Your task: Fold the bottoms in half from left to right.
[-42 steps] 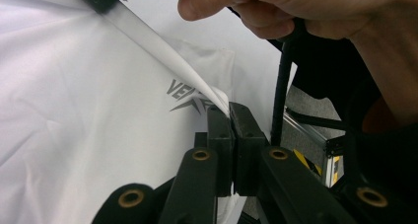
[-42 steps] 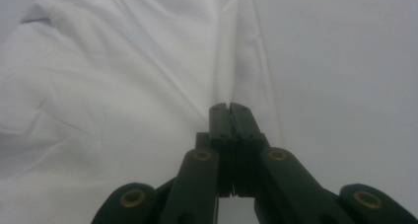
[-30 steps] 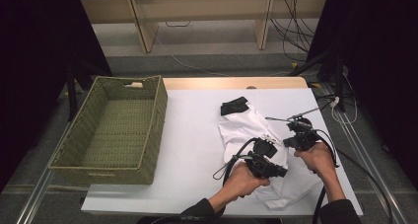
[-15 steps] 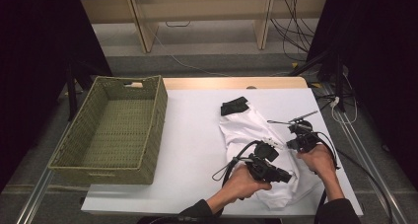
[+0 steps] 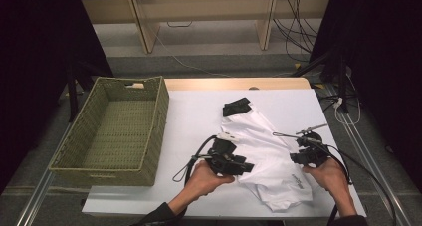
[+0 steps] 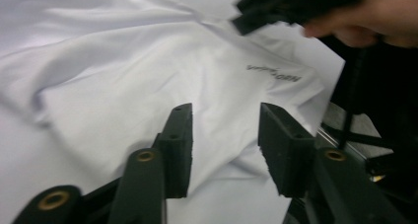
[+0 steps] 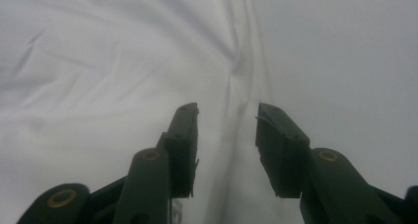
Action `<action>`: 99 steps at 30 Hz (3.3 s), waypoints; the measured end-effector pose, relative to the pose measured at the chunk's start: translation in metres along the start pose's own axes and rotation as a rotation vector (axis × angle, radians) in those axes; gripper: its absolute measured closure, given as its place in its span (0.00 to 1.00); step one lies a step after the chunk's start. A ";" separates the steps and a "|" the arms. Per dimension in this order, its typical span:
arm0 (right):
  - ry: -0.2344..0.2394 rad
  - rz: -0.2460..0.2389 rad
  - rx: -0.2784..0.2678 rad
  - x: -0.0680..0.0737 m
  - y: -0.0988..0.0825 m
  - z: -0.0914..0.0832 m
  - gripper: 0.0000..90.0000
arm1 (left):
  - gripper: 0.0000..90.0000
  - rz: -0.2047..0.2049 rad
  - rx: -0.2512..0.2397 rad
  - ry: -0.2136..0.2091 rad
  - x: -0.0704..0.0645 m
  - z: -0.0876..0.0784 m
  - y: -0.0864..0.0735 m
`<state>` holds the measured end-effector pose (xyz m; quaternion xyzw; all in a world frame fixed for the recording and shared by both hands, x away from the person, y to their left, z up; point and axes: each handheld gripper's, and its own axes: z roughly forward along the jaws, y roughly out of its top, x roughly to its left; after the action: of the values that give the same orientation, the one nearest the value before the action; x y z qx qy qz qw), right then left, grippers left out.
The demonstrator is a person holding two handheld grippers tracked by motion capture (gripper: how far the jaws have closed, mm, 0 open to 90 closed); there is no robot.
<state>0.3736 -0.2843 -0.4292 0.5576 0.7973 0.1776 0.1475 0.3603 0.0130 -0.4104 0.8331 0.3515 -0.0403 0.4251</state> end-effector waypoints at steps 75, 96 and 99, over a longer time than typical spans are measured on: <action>0.234 -0.093 -0.010 0.071 -0.054 -0.009 0.63 | 0.34 -0.085 -0.010 0.142 0.044 -0.055 -0.048; 0.252 -0.152 -0.018 0.077 -0.075 -0.038 0.97 | 0.34 -0.089 -0.005 0.146 0.047 -0.053 -0.048; 0.250 -0.161 -0.007 0.078 -0.075 -0.036 0.86 | 0.34 -0.083 -0.003 0.147 0.046 -0.053 -0.047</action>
<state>0.2694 -0.2389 -0.4334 0.4650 0.8510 0.2361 0.0628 0.3530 0.0956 -0.4258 0.8177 0.4163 0.0040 0.3975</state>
